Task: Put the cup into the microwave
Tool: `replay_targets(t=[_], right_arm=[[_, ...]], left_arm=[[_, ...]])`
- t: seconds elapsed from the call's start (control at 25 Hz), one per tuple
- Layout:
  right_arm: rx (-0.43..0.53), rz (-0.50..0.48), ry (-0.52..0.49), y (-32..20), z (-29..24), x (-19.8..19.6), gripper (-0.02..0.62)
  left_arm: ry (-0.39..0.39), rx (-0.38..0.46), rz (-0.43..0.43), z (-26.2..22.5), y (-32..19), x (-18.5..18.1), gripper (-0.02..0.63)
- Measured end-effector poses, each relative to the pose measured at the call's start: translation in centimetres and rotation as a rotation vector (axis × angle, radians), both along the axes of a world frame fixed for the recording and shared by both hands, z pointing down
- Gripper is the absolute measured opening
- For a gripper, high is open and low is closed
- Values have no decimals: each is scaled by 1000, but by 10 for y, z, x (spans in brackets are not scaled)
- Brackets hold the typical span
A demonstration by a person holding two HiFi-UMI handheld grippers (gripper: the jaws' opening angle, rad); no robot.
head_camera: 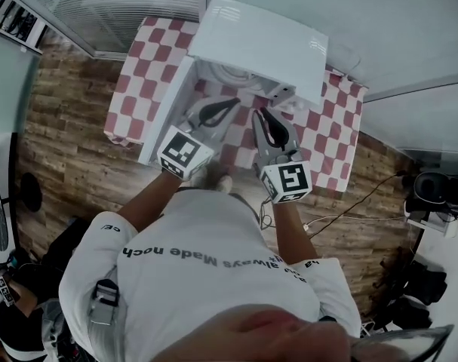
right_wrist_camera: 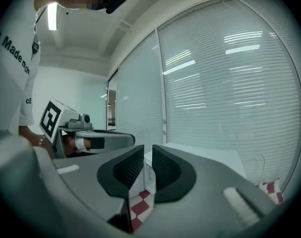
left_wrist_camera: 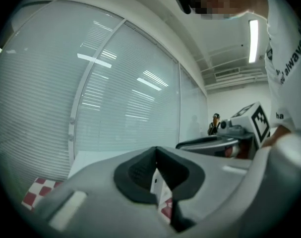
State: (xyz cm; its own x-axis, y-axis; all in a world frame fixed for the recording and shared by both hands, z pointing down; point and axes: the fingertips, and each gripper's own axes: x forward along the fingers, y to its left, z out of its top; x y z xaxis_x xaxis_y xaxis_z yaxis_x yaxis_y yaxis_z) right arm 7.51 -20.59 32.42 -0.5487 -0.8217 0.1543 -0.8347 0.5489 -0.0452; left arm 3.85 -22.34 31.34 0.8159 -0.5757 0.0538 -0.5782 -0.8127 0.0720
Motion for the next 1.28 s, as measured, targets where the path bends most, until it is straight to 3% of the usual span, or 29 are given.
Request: replay_targets(t=[0.6,0.76,1.28], right_arm=[[95,-74,34,69,-88,0,51],[115,-65,30,75,-96,0,37],[106,-40,27,77,-94,4,34]], left_arm=[[15,44,35,-63,68,-5,3],[54,45,29,-73,72,-1,3],[58,36,39,-73,73,8,3]])
